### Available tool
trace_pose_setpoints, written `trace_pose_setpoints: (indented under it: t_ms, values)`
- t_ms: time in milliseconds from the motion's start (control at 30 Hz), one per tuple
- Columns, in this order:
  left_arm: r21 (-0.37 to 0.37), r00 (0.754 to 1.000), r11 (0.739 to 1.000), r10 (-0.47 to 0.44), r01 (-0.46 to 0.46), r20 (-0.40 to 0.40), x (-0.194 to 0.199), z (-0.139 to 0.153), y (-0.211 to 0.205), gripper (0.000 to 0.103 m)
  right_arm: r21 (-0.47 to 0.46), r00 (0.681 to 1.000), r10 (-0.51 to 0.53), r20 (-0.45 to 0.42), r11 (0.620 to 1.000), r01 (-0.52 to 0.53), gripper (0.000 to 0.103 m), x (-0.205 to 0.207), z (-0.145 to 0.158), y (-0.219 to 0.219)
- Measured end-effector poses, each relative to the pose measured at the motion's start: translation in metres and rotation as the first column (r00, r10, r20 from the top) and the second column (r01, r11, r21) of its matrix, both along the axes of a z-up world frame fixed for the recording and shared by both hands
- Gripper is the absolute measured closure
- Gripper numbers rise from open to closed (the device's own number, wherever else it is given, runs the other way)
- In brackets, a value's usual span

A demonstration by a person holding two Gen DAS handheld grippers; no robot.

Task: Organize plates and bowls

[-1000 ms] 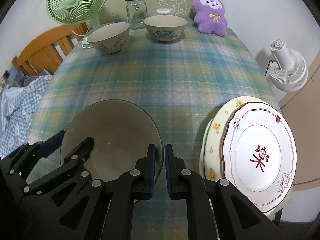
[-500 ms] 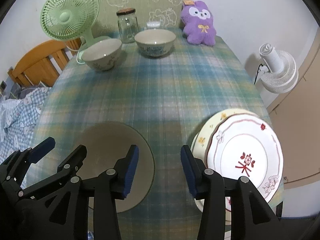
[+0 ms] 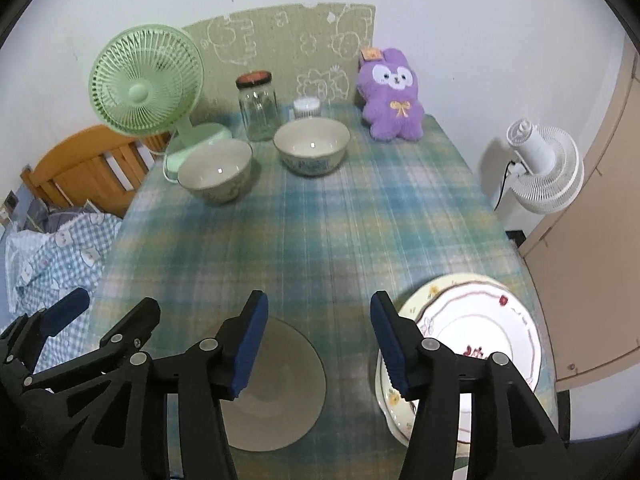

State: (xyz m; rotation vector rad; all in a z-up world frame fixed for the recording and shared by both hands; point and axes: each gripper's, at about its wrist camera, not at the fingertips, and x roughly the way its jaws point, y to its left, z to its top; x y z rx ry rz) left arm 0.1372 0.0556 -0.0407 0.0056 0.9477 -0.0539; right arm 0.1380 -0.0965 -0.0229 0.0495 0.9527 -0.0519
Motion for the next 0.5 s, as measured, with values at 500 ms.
trace_pose_setpoints:
  t_ms: [500]
  values:
    - [0.013, 0.993, 1.000, 0.022, -0.023, 0.112, 0.023, 0.044, 0.021, 0.014, -0.016, 0.994, -0.017, 0.110, 1.000, 0.019, 0.031, 0.021, 0.052, 0.017]
